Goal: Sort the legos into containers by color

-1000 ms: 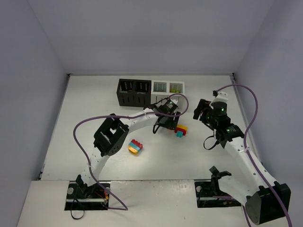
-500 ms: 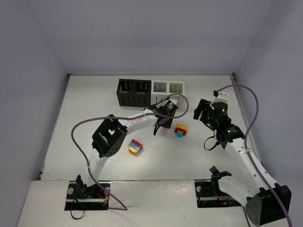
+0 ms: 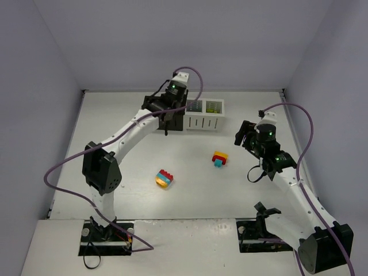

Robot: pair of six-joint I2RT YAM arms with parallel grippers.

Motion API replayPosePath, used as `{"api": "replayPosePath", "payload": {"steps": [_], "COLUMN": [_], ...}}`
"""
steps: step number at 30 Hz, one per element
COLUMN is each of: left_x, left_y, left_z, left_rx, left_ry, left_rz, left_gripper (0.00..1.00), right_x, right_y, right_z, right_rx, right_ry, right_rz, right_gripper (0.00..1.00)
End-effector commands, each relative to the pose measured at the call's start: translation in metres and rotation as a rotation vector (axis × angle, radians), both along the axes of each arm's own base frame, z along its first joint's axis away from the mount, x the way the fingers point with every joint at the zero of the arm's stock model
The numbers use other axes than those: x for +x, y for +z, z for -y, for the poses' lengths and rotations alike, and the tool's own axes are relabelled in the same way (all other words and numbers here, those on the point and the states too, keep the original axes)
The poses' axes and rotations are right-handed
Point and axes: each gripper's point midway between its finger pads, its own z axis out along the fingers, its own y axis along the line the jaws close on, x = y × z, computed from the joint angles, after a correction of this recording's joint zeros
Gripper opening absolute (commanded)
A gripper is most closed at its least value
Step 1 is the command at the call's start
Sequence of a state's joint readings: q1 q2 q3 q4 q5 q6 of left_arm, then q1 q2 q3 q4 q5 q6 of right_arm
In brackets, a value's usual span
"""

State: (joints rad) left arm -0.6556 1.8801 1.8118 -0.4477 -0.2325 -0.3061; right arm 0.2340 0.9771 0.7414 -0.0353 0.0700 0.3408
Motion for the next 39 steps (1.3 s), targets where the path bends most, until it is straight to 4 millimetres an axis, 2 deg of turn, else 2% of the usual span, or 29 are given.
{"api": "replayPosePath", "payload": {"steps": [1,2,3,4,5,7,8,9,12,13,16,19,24,25,26,27,28,29,30,32,33,34,35,36,39], "left_x": [0.032,0.039,0.046,0.053,0.058,0.065,0.067,0.067,0.068,0.068,0.067,0.067,0.058,0.051,0.046,0.038,0.027,0.019,0.002,-0.017,-0.033,-0.046,-0.057,-0.076,-0.105], "left_y": [0.007,-0.004,0.003,0.001,-0.009,-0.011,-0.018,-0.018,-0.021,-0.022,-0.01,0.001,0.02,0.037,0.039,0.026,0.042,0.041,0.036,0.03,0.003,0.012,0.007,-0.007,-0.033], "left_z": [-0.028,-0.03,-0.031,-0.039,-0.041,-0.045,-0.043,-0.042,-0.041,-0.04,-0.042,-0.044,-0.05,-0.054,-0.057,-0.062,-0.067,-0.069,-0.078,-0.084,-0.088,-0.094,-0.096,-0.102,-0.103], "left_rx": [0.039,0.053,0.043,0.043,0.049,0.037,0.04,0.04,0.04,0.037,0.024,0.017,-0.024,-0.049,-0.061,-0.062,-0.088,-0.107,-0.108,-0.124,-0.104,-0.122,-0.124,-0.119,-0.117], "left_ry": [0.024,0.028,0.027,0.043,0.048,0.043,0.04,0.028,0.026,0.023,0.029,0.035,0.075,0.084,0.096,0.112,0.114,0.121,0.123,0.122,0.108,0.097,0.087,0.066,0.003], "left_rz": [0.014,-0.005,0.006,0.002,-0.016,-0.03,-0.045,-0.049,-0.054,-0.056,-0.028,0.004,0.021,0.046,0.047,0.019,0.041,0.035,0.017,-0.004,-0.062,-0.045,-0.058,-0.09,-0.146], "left_gripper": [0.0,0.0,0.0,0.01,0.05,0.11,0.15,0.23,0.36,0.45,0.59,0.64,0.64,0.64,0.64,0.64,0.64,0.64,0.64,0.64,0.64,0.64,0.64,0.64,0.64], "right_x": [0.012,0.011,0.011,0.011,0.012,0.011,0.011,0.011,0.012,0.013,0.014,0.015,0.014,0.014,0.013,0.013,0.011,0.012,0.009,0.009,0.008,0.004,0.006,0.008,0.012], "right_y": [0.021,0.021,0.02,0.02,0.021,0.021,0.021,0.02,0.019,0.018,0.018,0.018,0.016,0.018,0.018,0.015,0.015,0.01,0.009,0.003,0.001,-0.001,-0.006,-0.007,-0.011], "right_z": [-0.003,-0.003,-0.004,-0.004,-0.004,-0.005,-0.005,-0.006,-0.01,-0.011,-0.019,-0.026,-0.037,-0.043,-0.047,-0.051,-0.062,-0.068,-0.08,-0.095,-0.103,-0.117,-0.122,-0.127,-0.139], "right_rx": [0.03,0.032,0.033,0.033,0.031,0.03,0.028,0.028,0.028,0.029,0.036,0.044,0.055,0.064,0.068,0.071,0.08,0.078,0.077,0.058,0.052,0.044,0.037,0.042,0.084], "right_ry": [-0.001,-0.001,0.002,0.006,0.008,0.015,0.017,0.022,0.047,0.053,0.097,0.134,0.193,0.22,0.238,0.255,0.295,0.314,0.353,0.399,0.416,0.453,0.454,0.462,0.477], "right_rz": [0.065,0.065,0.063,0.063,0.064,0.065,0.065,0.062,0.055,0.051,0.047,0.043,0.034,0.037,0.037,0.029,0.029,0.014,0.01,-0.007,-0.013,-0.017,-0.033,-0.032,-0.036], "right_gripper": [0.66,0.66,0.66,0.66,0.66,0.66,0.66,0.66,0.66,0.66,0.66,0.67,0.67,0.67,0.66,0.66,0.65,0.65,0.63,0.62,0.62,0.62,0.62,0.62,0.61]}}
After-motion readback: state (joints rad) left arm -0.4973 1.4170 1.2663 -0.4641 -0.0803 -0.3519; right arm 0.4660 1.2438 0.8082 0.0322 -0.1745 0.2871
